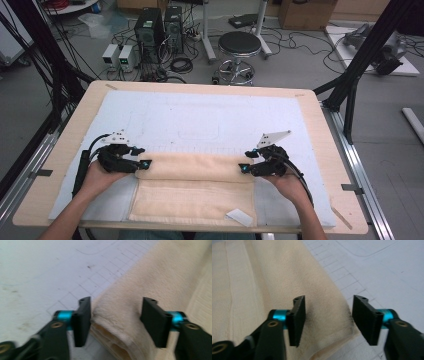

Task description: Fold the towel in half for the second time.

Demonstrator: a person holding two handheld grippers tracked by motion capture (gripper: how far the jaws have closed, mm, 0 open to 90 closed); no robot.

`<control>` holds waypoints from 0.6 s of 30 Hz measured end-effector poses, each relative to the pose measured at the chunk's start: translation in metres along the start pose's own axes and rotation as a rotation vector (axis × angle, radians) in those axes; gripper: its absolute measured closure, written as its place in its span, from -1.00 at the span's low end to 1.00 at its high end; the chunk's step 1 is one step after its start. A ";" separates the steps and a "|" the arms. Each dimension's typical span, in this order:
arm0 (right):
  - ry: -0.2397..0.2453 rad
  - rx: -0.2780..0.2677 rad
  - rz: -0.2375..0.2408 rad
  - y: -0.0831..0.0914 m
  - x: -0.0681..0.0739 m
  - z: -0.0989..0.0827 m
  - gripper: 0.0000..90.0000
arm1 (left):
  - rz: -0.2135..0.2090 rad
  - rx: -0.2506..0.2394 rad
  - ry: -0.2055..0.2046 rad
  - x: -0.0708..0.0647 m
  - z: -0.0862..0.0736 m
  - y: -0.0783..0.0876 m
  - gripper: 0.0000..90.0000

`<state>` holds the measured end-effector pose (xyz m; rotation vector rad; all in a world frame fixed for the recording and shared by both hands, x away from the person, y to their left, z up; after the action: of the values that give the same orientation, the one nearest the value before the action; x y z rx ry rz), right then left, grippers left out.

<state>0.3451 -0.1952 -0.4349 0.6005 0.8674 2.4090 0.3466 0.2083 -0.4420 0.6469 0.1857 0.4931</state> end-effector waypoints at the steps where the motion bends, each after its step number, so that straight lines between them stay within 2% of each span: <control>1: 0.010 0.009 0.009 -0.001 0.002 -0.001 0.33 | -0.003 -0.002 -0.015 -0.001 0.000 0.001 0.37; 2: 0.022 0.014 0.014 0.000 0.004 -0.001 0.46 | -0.011 -0.018 -0.019 -0.003 0.001 0.002 0.53; 4: 0.048 0.014 0.024 0.001 0.008 -0.001 0.68 | -0.014 -0.026 -0.028 -0.005 0.001 0.006 0.73; 8: 0.064 -0.014 0.054 0.011 0.019 0.000 0.77 | -0.011 -0.067 -0.051 -0.014 0.002 0.017 0.80; 12: 0.092 -0.053 0.070 0.023 0.032 -0.001 0.79 | -0.010 -0.092 -0.092 -0.031 -0.002 0.031 0.81; 18: 0.122 -0.073 0.081 0.034 0.052 -0.015 0.80 | -0.018 -0.123 -0.119 -0.055 -0.011 0.048 0.81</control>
<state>0.2863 -0.1939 -0.4107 0.4744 0.8149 2.5609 0.2771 0.2202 -0.4197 0.5517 0.0485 0.4436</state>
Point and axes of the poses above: each handheld gripper's, and its own axes: y roughly backward along the jaws, z roughly out of its top, x roughly to its left, the point moved 5 cm from there along -y, roughly forward along the jaws, and after that the axes turned 10 degrees about -y, right-handed, at the moved point
